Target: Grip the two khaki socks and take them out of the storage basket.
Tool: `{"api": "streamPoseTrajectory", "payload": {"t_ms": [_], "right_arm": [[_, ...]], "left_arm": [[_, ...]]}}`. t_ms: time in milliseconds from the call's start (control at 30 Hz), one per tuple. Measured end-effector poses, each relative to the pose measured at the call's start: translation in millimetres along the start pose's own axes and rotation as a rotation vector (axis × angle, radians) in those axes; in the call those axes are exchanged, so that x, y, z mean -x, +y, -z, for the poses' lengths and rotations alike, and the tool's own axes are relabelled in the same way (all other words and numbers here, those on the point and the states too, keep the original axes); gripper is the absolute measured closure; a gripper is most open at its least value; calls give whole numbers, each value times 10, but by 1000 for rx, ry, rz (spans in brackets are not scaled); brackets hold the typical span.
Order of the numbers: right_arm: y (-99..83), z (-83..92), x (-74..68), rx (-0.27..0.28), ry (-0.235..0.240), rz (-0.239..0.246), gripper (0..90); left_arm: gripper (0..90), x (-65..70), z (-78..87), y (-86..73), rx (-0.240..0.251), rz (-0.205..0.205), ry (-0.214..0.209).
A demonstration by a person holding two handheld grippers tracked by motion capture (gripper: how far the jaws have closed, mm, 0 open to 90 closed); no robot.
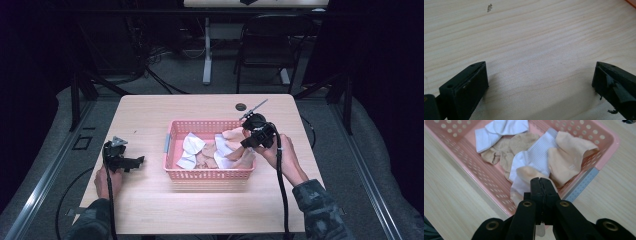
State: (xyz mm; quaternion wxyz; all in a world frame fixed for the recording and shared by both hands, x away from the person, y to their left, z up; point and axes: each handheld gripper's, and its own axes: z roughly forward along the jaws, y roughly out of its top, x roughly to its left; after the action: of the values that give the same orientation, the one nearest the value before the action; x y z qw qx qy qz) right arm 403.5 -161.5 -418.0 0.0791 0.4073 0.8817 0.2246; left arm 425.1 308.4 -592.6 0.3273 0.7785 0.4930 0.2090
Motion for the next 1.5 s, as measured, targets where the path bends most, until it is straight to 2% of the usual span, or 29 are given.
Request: {"api": "streamPoseTrajectory", "payload": {"t_ms": [333, 767, 867, 1000, 1033, 1233, 1500], "right_arm": [[135, 127, -3, 26, -21, 13, 900], [266, 253, 20, 57, 0, 15, 900], [302, 285, 19, 82, -1, 6, 900], [339, 355, 33, 85, -9, 12, 900], [347, 367, 30, 101, -7, 3, 900], [398, 490, 50, 122, -18, 3, 900], [401, 660, 142, 153, -35, -14, 900]], "left_arm": [[2, 0, 0, 0, 0, 1, 0], [2, -3, 0, 1, -1, -1, -2], [2, -3, 0, 1, -1, -1, -2], [1, -2, 0, 0, -1, 1, -1], [2, -3, 0, 0, -1, 0, -1], [1, -3, -1, 0, -1, 1, -1], [2, -3, -1, 0, -1, 1, -2]]}}
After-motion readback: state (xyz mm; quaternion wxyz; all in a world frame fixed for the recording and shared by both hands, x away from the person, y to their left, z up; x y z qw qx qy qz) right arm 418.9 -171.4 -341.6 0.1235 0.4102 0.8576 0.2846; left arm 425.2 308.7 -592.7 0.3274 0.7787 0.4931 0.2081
